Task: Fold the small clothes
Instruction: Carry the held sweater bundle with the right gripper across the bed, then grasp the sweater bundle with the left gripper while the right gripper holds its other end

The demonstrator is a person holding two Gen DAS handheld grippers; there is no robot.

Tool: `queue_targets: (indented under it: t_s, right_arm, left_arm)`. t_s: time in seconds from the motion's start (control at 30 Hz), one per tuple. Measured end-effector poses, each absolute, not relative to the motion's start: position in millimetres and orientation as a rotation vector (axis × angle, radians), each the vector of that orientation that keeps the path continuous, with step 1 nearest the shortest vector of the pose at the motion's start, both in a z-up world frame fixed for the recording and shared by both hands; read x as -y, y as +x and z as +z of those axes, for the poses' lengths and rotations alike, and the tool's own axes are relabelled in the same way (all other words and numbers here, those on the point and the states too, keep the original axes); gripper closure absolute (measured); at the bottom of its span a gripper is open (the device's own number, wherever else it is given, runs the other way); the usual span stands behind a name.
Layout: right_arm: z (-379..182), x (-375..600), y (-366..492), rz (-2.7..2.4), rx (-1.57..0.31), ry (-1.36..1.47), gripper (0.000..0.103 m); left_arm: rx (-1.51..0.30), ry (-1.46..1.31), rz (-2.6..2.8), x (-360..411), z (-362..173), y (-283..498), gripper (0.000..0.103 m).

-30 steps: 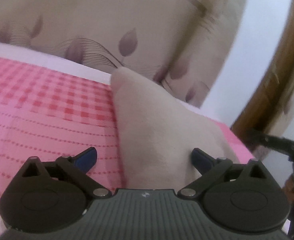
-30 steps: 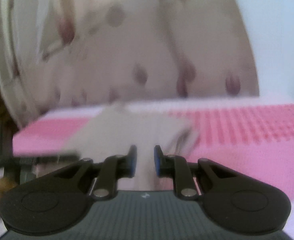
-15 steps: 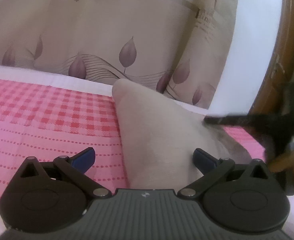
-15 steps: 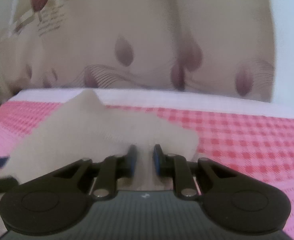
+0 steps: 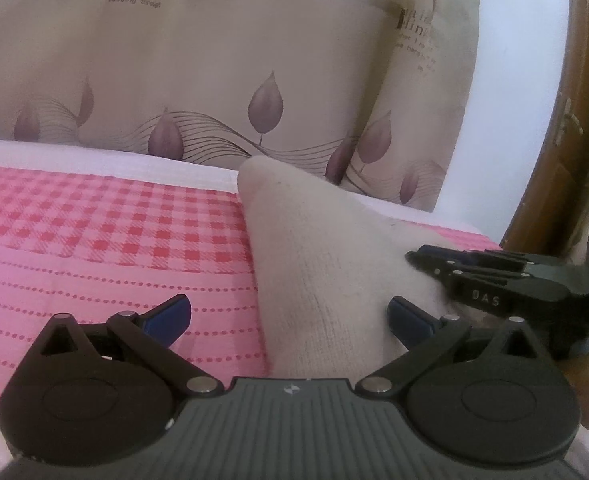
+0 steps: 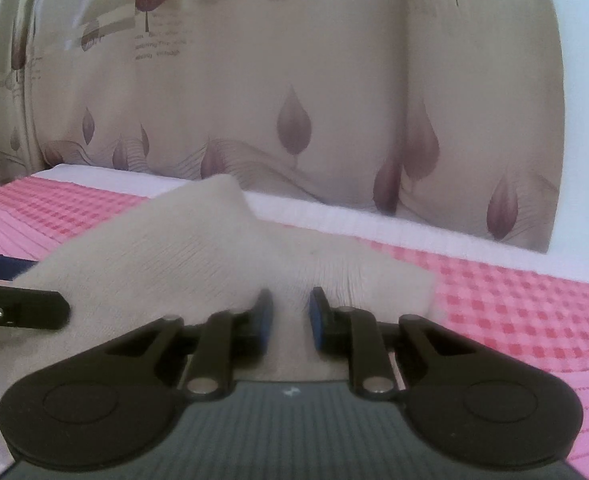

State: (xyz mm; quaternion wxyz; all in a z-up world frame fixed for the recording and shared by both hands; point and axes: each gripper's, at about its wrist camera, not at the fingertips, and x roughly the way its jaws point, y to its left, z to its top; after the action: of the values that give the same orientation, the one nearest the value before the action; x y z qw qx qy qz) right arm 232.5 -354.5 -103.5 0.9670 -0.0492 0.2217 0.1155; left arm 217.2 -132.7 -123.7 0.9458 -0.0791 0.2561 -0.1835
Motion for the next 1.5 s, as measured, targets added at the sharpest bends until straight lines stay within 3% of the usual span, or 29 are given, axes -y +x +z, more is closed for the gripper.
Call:
queue_targets:
  t_s: [0.5,0.6,0.63,0.67,0.7,0.73,1.23,1.5]
  right_arm:
    - [-102,354,235,0.235,-0.438,-0.101,0.081]
    - [-101,354,235,0.229,-0.436,-0.1,0.075]
    - [-101,354,234,0.222,-0.435,-0.097,0.067]
    - [-101,355,234,0.215,-0.433,-0.09,0.043]
    - [-101,357,234,0.204,-0.431,-0.08,0.026]
    - [-101,360,234,0.186,-0.43,-0.065,0.0]
    - [-101,395,238,0.274,-0.562,0.187,0.0]
    - [-107,457,228,0.4,-0.704,0.479,0.0]
  left_arm:
    - [-0.524,-0.139,-0.355,133,-124,217,0.0]
    - [-0.524,-0.131,-0.353,133,-124,217,0.0]
    - [-0.524,-0.129,-0.352,134,-124,217,0.0]
    - [-0.525,-0.127,-0.35,134,-124,217,0.0]
    - [-0.526,-0.125,-0.349,134,-124,217,0.0]
    - [-0.527,-0.122,-0.348,134,-124,217,0.0]
    - [-0.468,-0.13,-0.438,122,-112,213,0.0]
    - [-0.678,-0.304,-0.724,101,-104,276,0.001]
